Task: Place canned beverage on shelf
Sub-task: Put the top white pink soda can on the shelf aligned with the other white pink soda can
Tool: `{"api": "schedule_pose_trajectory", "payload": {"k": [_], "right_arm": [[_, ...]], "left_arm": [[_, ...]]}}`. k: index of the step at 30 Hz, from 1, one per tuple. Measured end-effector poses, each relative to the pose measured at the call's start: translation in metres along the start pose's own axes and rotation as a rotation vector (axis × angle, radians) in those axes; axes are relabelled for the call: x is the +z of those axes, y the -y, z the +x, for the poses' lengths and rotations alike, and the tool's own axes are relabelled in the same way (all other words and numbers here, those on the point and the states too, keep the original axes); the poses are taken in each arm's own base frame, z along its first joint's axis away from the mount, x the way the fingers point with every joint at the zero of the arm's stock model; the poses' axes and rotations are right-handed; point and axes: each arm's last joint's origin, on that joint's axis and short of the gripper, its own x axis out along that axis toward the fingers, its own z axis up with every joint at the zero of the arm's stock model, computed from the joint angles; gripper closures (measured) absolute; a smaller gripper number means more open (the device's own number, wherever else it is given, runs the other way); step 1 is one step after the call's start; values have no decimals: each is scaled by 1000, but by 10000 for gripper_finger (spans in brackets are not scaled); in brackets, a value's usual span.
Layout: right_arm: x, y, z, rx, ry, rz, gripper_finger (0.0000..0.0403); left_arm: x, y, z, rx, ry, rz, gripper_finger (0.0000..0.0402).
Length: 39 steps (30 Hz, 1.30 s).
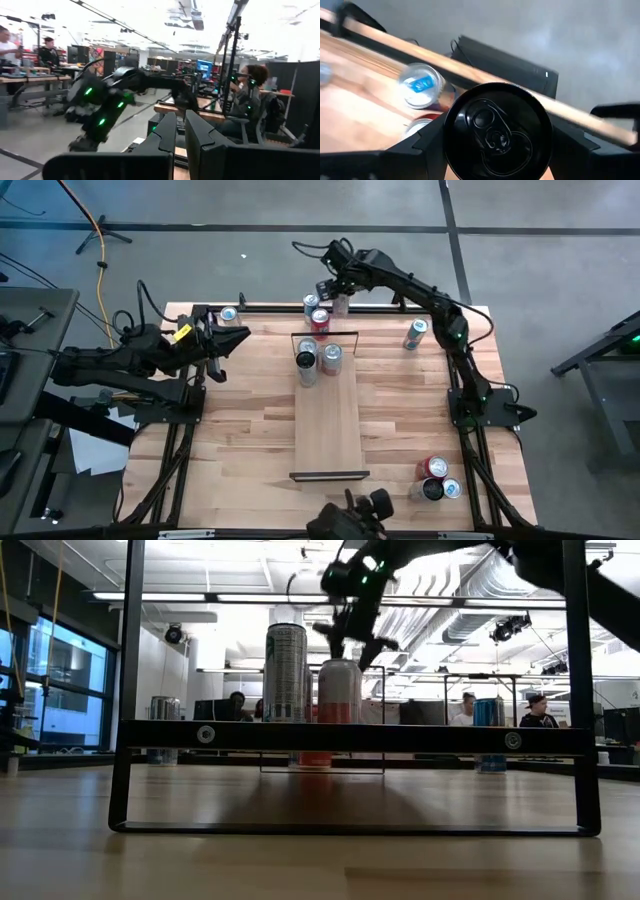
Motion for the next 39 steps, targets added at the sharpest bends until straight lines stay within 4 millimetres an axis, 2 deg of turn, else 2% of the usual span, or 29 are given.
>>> {"api": "schedule_pose_trajectory", "payload": {"k": [6, 10, 14, 19, 23, 28, 34, 39], "right_arm": [[5, 11, -59, 50, 104, -72, 159], [2, 19, -101, 81, 161, -119, 159], [-6, 24, -137, 115, 200, -159, 159], [-19, 29, -170, 144, 218, -177, 159], [-26, 30, -184, 151, 233, -182, 159], [-29, 28, -188, 152, 232, -187, 159], [-34, 26, -189, 156, 205, -211, 159], [-52, 24, -205, 181, 151, -299, 159]], "left_arm": [[0, -1, 0, 40, -4, 50, 401], [-2, -2, 1, 82, -15, 89, 389], [-2, -4, 1, 140, -27, 141, 350], [-3, -7, 0, 251, -42, 183, 281], [-3, -8, 0, 304, -48, 184, 227], [-5, -8, 0, 306, -59, 190, 183], [-7, -8, 0, 305, -78, 189, 167], [-10, -9, 0, 305, -110, 207, 169]]}}
